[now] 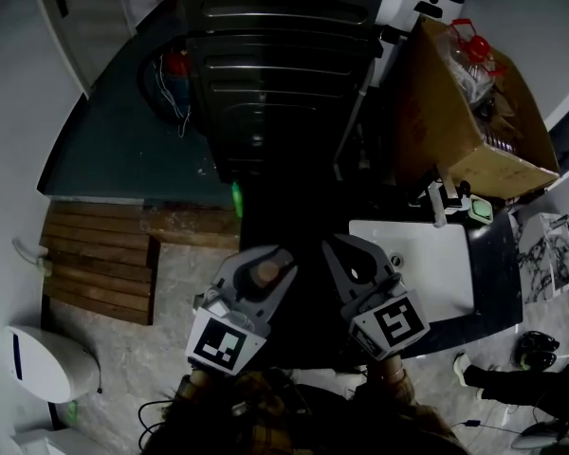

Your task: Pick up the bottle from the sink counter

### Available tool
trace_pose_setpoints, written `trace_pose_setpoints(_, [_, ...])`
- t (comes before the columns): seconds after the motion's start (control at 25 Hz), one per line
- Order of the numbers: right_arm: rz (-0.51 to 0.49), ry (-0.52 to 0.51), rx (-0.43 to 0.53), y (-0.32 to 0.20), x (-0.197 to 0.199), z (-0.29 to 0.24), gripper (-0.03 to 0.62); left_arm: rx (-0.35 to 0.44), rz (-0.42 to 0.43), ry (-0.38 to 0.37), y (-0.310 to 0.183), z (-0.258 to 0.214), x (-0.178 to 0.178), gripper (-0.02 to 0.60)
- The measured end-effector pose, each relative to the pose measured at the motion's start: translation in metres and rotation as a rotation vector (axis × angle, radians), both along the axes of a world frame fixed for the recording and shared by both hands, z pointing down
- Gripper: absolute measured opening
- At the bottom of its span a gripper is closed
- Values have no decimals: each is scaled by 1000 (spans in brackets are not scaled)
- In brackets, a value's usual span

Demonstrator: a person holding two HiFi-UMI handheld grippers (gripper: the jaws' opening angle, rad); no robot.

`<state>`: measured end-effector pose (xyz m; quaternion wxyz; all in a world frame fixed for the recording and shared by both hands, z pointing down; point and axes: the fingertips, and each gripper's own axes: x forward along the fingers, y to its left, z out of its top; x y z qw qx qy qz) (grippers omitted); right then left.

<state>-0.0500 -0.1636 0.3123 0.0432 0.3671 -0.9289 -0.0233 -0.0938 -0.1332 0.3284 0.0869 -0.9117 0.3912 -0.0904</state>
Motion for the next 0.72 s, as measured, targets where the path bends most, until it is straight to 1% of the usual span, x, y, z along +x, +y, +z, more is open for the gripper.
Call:
trace_pose_setpoints(0.24, [9,-1,-15,-1,-1,4,17,-8,-8,9,-3,4,-4,118])
trace_pose_setpoints(0.72, [-5,10,-25,-3,-6,7,17,-20,-2,17,-5,6,-7,118])
